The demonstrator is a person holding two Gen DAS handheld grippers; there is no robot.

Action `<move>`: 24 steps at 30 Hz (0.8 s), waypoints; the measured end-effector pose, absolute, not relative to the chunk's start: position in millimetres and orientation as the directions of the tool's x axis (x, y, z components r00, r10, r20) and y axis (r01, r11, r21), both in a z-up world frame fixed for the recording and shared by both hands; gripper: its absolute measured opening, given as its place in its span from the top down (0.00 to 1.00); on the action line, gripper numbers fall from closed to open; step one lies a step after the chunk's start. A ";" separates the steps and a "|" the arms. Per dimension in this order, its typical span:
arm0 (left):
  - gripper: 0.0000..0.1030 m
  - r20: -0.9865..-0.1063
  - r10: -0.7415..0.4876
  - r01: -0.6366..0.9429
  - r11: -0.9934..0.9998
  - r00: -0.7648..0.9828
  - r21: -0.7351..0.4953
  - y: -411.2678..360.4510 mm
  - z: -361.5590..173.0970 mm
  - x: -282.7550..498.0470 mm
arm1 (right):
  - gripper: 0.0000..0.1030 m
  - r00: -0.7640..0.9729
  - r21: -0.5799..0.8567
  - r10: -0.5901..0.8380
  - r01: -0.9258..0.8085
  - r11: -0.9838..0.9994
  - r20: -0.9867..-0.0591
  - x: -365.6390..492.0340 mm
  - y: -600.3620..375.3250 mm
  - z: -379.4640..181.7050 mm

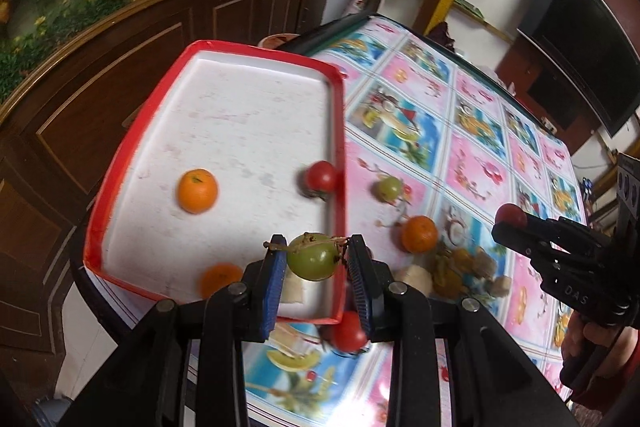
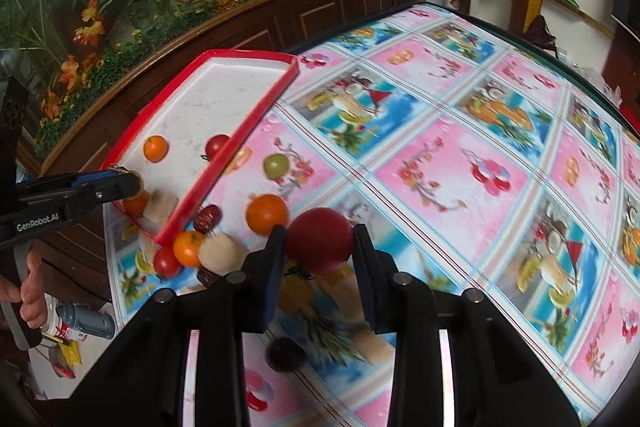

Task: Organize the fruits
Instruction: 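Carry green grape over the tray with left tool while right tool carries tomato there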

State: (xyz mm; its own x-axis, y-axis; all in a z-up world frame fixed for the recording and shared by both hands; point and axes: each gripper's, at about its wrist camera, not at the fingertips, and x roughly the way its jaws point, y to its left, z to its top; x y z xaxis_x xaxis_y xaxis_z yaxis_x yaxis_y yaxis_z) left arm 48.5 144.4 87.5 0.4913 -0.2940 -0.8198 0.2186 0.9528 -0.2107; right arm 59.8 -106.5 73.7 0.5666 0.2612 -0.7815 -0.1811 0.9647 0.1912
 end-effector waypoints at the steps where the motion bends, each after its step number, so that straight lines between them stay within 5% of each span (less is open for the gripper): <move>1: 0.70 -0.820 -0.294 0.214 0.953 0.491 -0.214 146.3 86.8 51.3 | 0.66 0.565 0.192 0.266 -0.188 0.963 -0.781 62.6 -102.9 74.4; 24: 0.70 -0.848 -0.325 0.268 0.936 0.418 -0.227 143.7 56.4 107.4 | 0.66 0.510 0.195 0.331 -0.301 0.933 -0.794 170.1 -16.4 73.3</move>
